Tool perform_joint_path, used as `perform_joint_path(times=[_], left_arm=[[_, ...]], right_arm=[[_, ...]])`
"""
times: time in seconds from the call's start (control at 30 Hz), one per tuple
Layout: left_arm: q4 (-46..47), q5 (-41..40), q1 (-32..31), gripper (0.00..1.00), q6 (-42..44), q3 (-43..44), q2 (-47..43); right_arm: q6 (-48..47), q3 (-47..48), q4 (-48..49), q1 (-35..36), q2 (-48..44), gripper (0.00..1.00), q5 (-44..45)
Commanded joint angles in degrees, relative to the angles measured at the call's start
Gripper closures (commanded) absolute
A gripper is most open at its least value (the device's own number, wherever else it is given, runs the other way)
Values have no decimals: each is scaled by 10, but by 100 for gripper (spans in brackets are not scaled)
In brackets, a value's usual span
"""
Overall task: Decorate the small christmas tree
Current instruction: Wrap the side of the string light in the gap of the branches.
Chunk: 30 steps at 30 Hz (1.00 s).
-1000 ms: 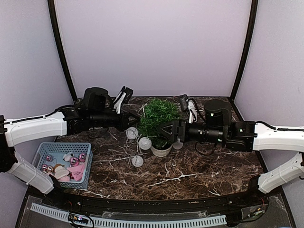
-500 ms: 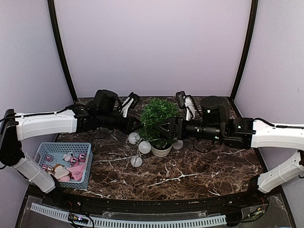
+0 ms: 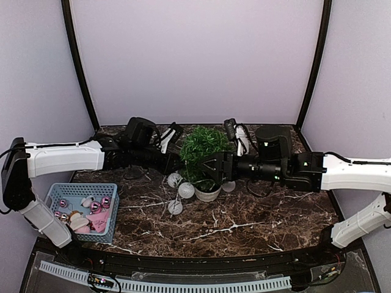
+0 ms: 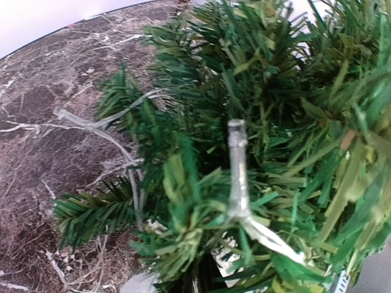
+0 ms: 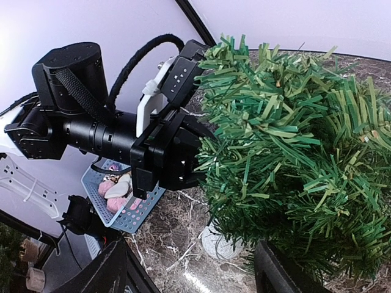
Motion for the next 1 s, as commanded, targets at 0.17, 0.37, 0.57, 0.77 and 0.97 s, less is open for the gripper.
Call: perform_joint_path(times=[0.17,0.37,0.57,0.77,0.97], left_arm=[[3,-73,0,58,0,-60,-128],[15,-92,1,24,-37,-122,-210],[75,-73,1,17,-110,-232,-253],[156,-53,1,11,-136,-318,-259],[182,-32,1,30,-126,-297,-180]], right_arm=[[-1,9,25,7,-6,28,2],[3,6,27,7,-6,28,-1],[8,1,32,7,-10,28,-2],[6,0,39,6,-13,27,-8],[9,3,43,7,-13,29,-11]])
